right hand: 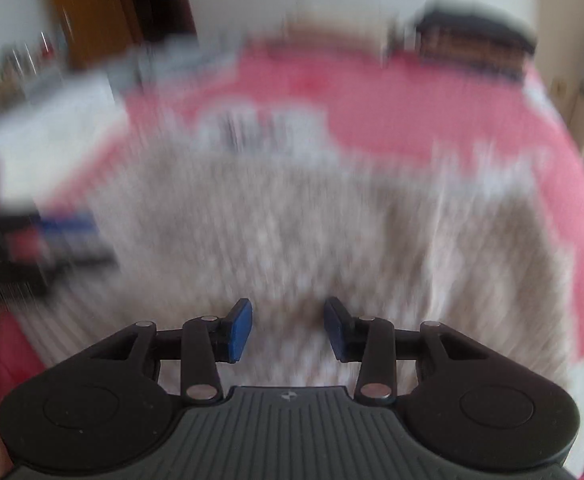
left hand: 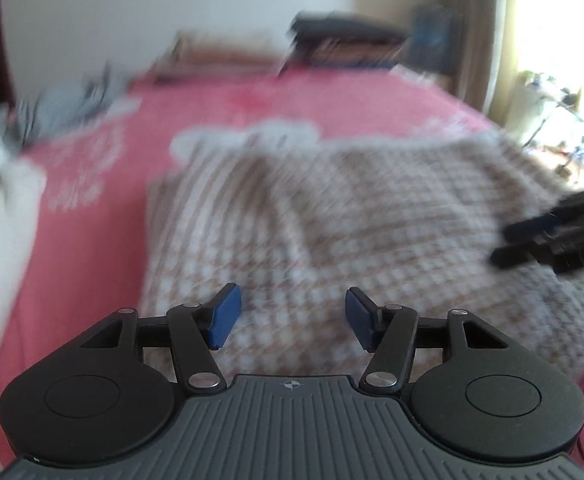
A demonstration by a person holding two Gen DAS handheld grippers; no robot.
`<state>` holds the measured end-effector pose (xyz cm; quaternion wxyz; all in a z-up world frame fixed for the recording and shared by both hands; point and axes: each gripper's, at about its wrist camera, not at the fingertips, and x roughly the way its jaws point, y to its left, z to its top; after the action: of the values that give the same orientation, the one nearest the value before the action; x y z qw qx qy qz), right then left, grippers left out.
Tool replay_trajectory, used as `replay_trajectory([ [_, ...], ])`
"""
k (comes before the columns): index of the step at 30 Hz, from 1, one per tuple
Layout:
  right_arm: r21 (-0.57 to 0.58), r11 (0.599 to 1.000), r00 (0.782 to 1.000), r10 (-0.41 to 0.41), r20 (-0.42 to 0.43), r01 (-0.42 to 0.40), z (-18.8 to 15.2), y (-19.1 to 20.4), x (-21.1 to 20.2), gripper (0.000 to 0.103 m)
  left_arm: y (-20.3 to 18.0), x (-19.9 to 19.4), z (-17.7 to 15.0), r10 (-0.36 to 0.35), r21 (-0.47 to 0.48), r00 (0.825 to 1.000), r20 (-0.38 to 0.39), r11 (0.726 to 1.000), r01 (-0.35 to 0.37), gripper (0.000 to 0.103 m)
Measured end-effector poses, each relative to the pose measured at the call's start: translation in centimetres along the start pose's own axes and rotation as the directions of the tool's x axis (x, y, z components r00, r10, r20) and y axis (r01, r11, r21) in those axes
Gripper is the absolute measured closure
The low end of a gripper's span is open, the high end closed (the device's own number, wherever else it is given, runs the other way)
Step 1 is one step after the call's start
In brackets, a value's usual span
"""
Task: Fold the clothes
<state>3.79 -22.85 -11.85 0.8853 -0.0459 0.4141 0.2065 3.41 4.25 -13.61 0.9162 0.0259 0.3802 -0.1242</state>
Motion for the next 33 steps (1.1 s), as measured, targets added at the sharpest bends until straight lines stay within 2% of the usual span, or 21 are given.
replay_trajectory([
  [2,-0.041,0.999,0.999,-0.010,-0.034,0.009,0.0,1.1,0.2,0.060,0.1,-0.3,0.5,-0.003,-0.007,1.000,-0.016,1.000,0.003,0.045],
  [3,-0.056,0.998,0.999,0.012,-0.038,-0.015,0.5,1.5,-0.6,0.060,0.1,-0.3,0.5,-0.002,-0.012,1.000,-0.026,1.000,0.002,0.045],
  [5,-0.083,0.991,0.994,0.106,-0.032,-0.109,0.9,2.4,-2.3,0.060,0.3,-0.3,0.4,-0.006,-0.021,1.000,-0.031,1.000,0.005,0.045],
  [7,-0.171,0.966,0.981,0.190,-0.023,-0.191,0.5,3.7,-3.8,0.060,0.3,-0.2,0.3,-0.003,-0.022,1.000,-0.031,1.000,0.002,0.045],
  [8,-0.228,0.952,0.979,0.199,-0.043,-0.204,-0.1,4.7,-3.8,0.060,0.2,-0.2,0.2,0.001,-0.021,1.000,-0.032,1.000,-0.002,0.045],
  [9,-0.281,0.936,0.977,0.203,-0.068,-0.214,-0.7,5.6,-3.6,0.060,0.1,-0.2,0.1,0.007,-0.019,0.999,-0.032,1.000,-0.007,0.045],
  [11,-0.345,0.920,0.979,0.141,-0.149,-0.186,-2.7,6.9,-1.4,0.059,-0.1,0.0,0.2,0.016,-0.015,0.999,-0.039,1.000,-0.017,0.044],
  [12,-0.384,0.910,0.984,0.111,-0.139,-0.157,-3.6,7.6,-0.9,0.058,-0.2,0.0,0.3,0.019,-0.013,0.999,-0.042,1.000,-0.020,0.044],
  [16,-0.422,0.899,0.991,0.075,-0.109,-0.115,-2.9,9.1,-2.3,0.059,0.0,-0.2,0.6,0.015,-0.027,0.998,-0.058,0.999,-0.016,0.044],
  [18,-0.412,0.901,0.990,0.111,-0.084,-0.136,-2.8,8.6,-3.0,0.059,0.2,-0.2,0.6,0.011,-0.046,0.998,-0.061,0.999,-0.013,0.044],
  [21,-0.462,0.878,0.991,0.085,-0.105,-0.125,-3.8,8.6,-2.3,0.059,0.0,-0.2,0.7,0.019,-0.044,0.998,-0.065,0.999,-0.022,0.044],
  [23,-0.467,0.878,0.992,0.060,-0.114,-0.107,-4.6,8.5,-1.4,0.058,-0.1,-0.2,0.7,0.024,-0.041,0.998,-0.066,0.999,-0.027,0.044],
  [29,-0.327,0.940,0.995,0.092,-0.040,-0.100,-2.4,6.9,-3.3,0.058,-0.3,-0.8,1.0,0.022,-0.045,0.997,-0.076,0.999,-0.025,0.044],
  [32,-0.238,0.971,0.999,0.009,0.031,-0.001,-1.4,5.5,-3.4,0.058,-0.7,-0.9,1.2,0.023,-0.052,0.995,-0.093,0.998,-0.028,0.040],
  [33,-0.197,0.980,0.999,-0.015,0.039,0.023,-1.2,5.0,-3.1,0.058,-1.0,-0.8,1.3,0.026,-0.052,0.994,-0.106,0.998,-0.032,0.036],
])
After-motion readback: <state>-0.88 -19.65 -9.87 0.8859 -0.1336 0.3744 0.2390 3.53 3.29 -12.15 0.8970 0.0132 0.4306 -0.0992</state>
